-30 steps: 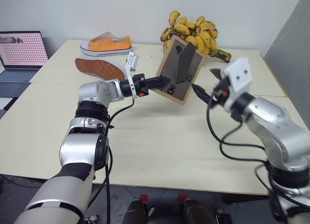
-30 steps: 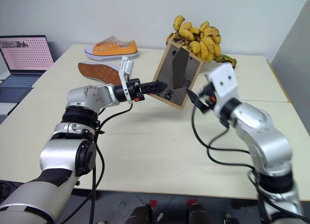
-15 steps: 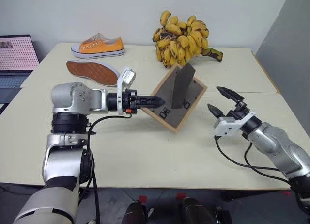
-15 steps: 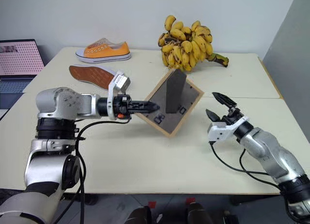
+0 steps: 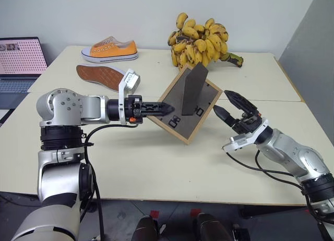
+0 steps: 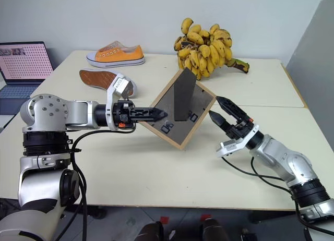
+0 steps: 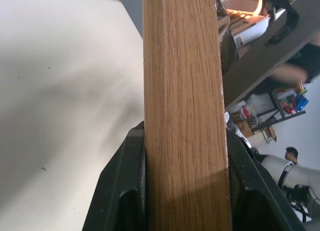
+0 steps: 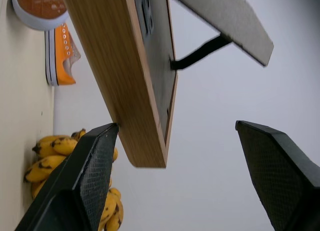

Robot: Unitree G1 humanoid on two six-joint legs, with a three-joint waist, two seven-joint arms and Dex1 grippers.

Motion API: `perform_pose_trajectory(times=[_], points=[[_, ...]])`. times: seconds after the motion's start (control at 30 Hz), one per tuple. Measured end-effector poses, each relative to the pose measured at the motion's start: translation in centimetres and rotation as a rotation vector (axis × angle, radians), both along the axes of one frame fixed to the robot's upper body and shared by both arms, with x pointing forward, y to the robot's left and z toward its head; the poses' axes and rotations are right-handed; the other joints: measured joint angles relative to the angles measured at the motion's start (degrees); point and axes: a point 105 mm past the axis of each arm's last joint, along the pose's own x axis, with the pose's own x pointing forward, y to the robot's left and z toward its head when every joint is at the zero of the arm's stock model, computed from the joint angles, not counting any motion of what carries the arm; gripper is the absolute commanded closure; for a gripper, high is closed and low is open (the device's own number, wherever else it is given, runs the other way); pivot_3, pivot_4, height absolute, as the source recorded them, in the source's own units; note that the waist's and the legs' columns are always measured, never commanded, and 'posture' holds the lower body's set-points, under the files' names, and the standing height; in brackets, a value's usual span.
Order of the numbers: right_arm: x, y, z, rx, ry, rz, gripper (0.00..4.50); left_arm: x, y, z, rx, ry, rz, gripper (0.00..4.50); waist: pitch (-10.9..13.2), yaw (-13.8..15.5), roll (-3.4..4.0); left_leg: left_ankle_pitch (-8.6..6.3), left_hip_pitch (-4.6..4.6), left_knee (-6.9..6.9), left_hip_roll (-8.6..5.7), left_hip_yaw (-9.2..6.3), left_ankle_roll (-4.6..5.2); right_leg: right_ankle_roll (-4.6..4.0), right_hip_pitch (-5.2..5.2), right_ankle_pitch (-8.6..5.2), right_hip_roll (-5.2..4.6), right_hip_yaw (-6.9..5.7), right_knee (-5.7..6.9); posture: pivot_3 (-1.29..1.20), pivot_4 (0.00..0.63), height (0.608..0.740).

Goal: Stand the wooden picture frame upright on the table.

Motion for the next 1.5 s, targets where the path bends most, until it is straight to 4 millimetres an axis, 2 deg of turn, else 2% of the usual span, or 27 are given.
perform_pose_trajectory(times=[0.17,0.27,0.37,0.57,0.77,0.83,1.13,1.2,1.37,1.5], points=[[0.1,1.6,0.6,0.018,-0.016,0.043,0.55,-0.4,-0.7,0.3,-0.02,0.0,-0.035,3.21,0.0,-0.11,0.0,0.02,0.0,0.0,0.01,-0.02,-0.03,-0.01,0.0,0.0,0.0,-0.02,0.03,0.0,0.15,0.74],[0.5,1.7,1.4,0.017,-0.035,0.041,0.55,-0.6,-0.9,0.4,-0.026,0.0,-0.047,3.21,0.0,-0.11,0.0,0.02,0.0,0.0,0.0,-0.03,-0.03,-0.01,0.01,0.0,-0.01,-0.03,0.02,0.0,0.15,0.74],[0.9,1.5,1.2,0.012,-0.024,0.032,0.55,-0.7,-1.1,0.3,-0.022,0.004,-0.056,3.21,0.0,-0.11,0.0,0.02,0.0,0.0,0.0,-0.02,-0.02,-0.01,0.01,0.0,-0.02,-0.03,0.03,0.0,0.15,0.74],[1.3,0.6,1.0,-0.035,-0.004,0.016,1.52,-0.7,-1.4,0.2,-0.018,0.01,-0.059,3.21,0.0,-0.15,0.0,0.02,0.0,0.0,-0.01,-0.02,-0.01,-0.01,0.01,0.0,-0.02,-0.03,0.03,0.0,0.15,0.74],[1.2,0.6,0.9,-0.045,0.003,0.018,2.93,-0.8,-1.6,0.2,-0.03,0.013,-0.069,3.21,0.0,-0.15,0.0,0.03,0.0,0.01,-0.01,-0.02,-0.02,-0.01,0.01,0.0,-0.02,-0.02,0.04,0.0,0.15,0.74],[1.2,0.7,0.9,-0.05,0.003,0.017,3.05,-0.8,-1.6,0.2,-0.034,0.02,-0.069,3.21,0.0,-0.15,0.0,0.03,0.0,0.01,-0.01,-0.02,-0.02,-0.01,0.01,0.0,-0.02,-0.03,0.04,0.0,0.15,0.74],[1.3,0.7,0.9,-0.051,0.004,0.009,3.06,-0.8,-1.6,0.1,-0.038,0.027,-0.069,3.21,0.0,-0.15,0.0,0.04,0.0,0.02,-0.01,-0.02,-0.02,-0.01,0.01,0.0,-0.02,-0.03,0.05,0.0,0.15,0.74],[1.3,0.7,0.9,-0.049,0.005,0.004,3.06,-0.8,-1.6,0.1,-0.039,0.026,-0.067,2.51,0.0,-0.15,0.0,0.04,0.0,0.02,-0.01,-0.02,-0.02,-0.01,0.01,0.0,-0.02,-0.03,0.05,0.0,0.15,0.74],[1.4,1.0,0.6,-0.051,0.024,0.01,3.06,-1.1,-1.6,0.6,-0.023,-0.054,-0.059,1.53,-0.01,-0.15,0.0,0.07,0.01,0.02,0.0,-0.01,-0.06,-0.01,0.01,0.01,-0.03,-0.02,0.05,0.0,0.15,0.74],[1.6,1.1,0.6,-0.037,0.042,0.016,3.06,-0.9,-1.1,0.9,-0.014,-0.162,-0.007,1.53,0.0,-0.12,0.0,0.08,0.01,0.02,0.0,-0.01,-0.08,-0.02,0.01,0.01,-0.03,-0.02,0.06,0.0,0.15,0.74]])
